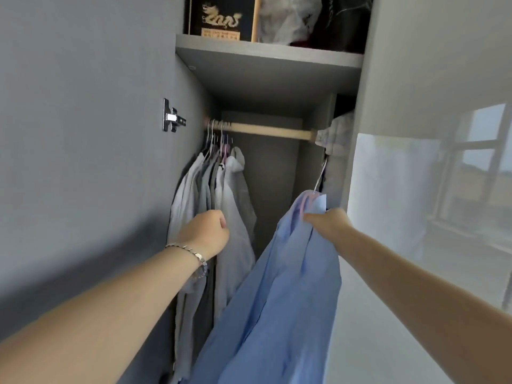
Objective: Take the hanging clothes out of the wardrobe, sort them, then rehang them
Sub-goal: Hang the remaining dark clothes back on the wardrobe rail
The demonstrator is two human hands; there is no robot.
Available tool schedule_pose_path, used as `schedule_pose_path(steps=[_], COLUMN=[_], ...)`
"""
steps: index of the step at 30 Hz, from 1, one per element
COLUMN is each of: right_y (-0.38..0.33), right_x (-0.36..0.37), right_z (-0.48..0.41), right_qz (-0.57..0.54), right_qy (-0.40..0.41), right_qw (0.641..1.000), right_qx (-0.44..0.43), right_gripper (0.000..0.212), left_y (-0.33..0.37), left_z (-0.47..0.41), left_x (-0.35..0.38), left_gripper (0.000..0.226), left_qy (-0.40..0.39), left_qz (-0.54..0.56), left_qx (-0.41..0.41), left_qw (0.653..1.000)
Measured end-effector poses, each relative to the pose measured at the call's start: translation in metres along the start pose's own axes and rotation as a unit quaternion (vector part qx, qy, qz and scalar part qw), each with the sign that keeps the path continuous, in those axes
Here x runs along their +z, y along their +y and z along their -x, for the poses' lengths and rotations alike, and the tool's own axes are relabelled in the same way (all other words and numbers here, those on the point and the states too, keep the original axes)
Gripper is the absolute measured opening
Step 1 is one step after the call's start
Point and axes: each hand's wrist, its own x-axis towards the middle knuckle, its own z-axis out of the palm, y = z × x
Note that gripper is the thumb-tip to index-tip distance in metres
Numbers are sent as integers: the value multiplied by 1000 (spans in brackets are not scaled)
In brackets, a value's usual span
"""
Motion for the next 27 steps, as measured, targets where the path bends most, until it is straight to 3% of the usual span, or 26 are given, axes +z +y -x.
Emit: schedule_pose_path(steps=[3,7,13,20,27], right_y=[-25,-59,-127,-158,-146], right_x=[15,50,92,156,193], right_z=[-33,-93,-180,-259,-302], right_qz=[12,4,33,114,109], right_qy=[16,50,57,-25,-68], right_qw=[999,993,979,969,978], right_qx=[-25,-108,-191,-220,-167], right_gripper=[30,51,34,31,31], left_y=[4,1,-5,-8,-25], left_z=[-33,-88,-165,-227,-243], left_x=[-3,-9,-29,-28,-19], left_gripper=[18,18,17,17,17], left_qy=[26,55,116,187,183], left_qz=[-8,-11,-19,-57,-83], left_qx=[16,31,0,3,8], left_qw=[1000,998,993,981,980])
